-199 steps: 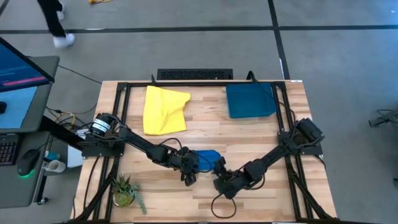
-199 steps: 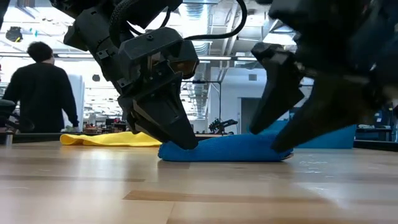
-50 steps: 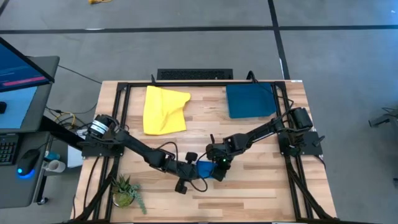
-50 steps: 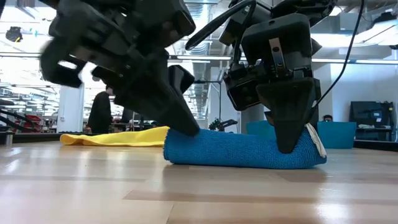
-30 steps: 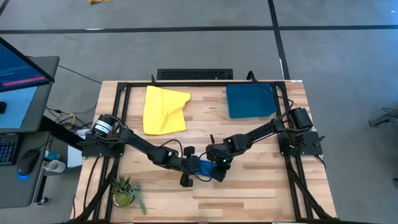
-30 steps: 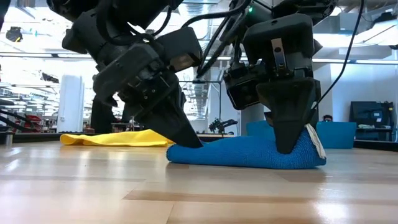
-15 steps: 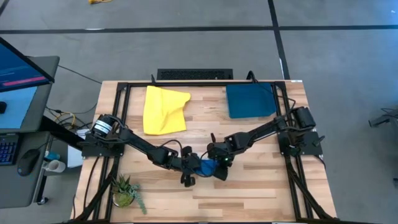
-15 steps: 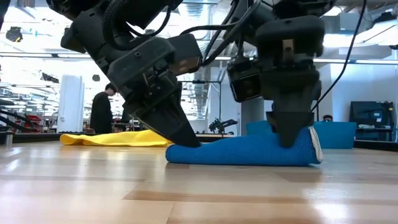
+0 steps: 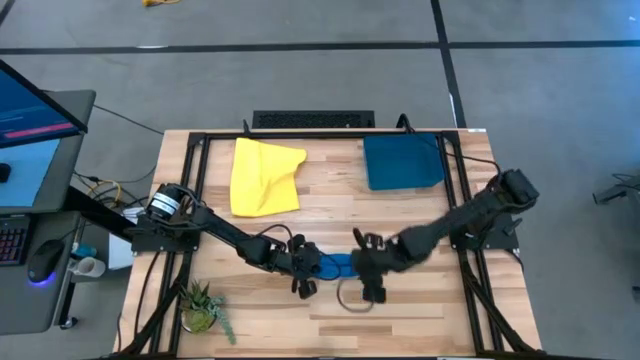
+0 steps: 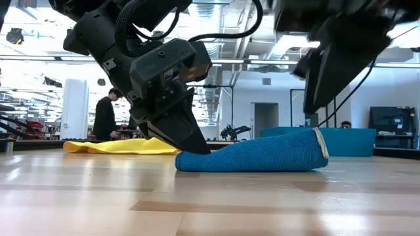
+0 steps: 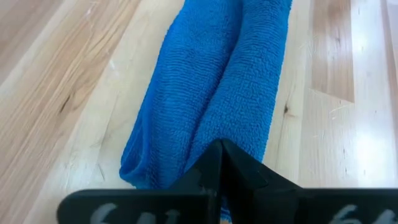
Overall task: Roll microfiber towels into tight, uniform cylinder then place into a basket
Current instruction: Roll the blue microfiber cloth
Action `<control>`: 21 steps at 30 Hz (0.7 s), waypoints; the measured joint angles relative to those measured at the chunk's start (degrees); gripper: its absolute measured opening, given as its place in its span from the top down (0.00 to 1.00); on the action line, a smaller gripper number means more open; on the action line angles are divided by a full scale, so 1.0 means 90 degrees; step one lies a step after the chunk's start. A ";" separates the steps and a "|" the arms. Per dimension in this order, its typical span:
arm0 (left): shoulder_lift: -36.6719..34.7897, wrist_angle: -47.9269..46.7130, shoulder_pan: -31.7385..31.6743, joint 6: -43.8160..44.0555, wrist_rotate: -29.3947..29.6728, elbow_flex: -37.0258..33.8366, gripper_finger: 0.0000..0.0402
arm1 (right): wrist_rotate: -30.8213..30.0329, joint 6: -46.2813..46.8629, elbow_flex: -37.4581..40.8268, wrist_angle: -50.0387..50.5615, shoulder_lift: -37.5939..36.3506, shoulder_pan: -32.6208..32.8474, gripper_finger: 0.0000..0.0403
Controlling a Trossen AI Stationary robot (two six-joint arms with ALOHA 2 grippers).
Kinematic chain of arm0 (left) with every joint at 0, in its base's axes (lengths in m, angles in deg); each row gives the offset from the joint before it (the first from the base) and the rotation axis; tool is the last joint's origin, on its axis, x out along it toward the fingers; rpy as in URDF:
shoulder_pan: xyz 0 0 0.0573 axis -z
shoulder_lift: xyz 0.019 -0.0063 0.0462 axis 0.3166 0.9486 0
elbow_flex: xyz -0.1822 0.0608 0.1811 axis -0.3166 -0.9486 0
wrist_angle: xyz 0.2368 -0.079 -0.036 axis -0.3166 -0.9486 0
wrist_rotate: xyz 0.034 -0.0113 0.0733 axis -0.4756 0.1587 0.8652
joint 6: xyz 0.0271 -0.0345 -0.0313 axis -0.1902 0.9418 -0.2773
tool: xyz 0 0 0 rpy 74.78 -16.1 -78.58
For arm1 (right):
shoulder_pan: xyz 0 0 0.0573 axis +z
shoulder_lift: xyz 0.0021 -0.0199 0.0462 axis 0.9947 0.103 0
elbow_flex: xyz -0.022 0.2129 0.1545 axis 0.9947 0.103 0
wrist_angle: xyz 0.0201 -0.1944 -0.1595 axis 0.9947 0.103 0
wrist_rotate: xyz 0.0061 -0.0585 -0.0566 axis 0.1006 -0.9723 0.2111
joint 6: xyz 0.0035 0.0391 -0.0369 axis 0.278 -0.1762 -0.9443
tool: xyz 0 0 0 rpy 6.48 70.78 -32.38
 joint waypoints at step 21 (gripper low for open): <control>0.0000 -0.0039 -0.0005 -0.0225 -0.0055 0.0000 1.00 | -0.1969 -0.0240 -0.0012 -0.0781 0.0912 0.0660 0.86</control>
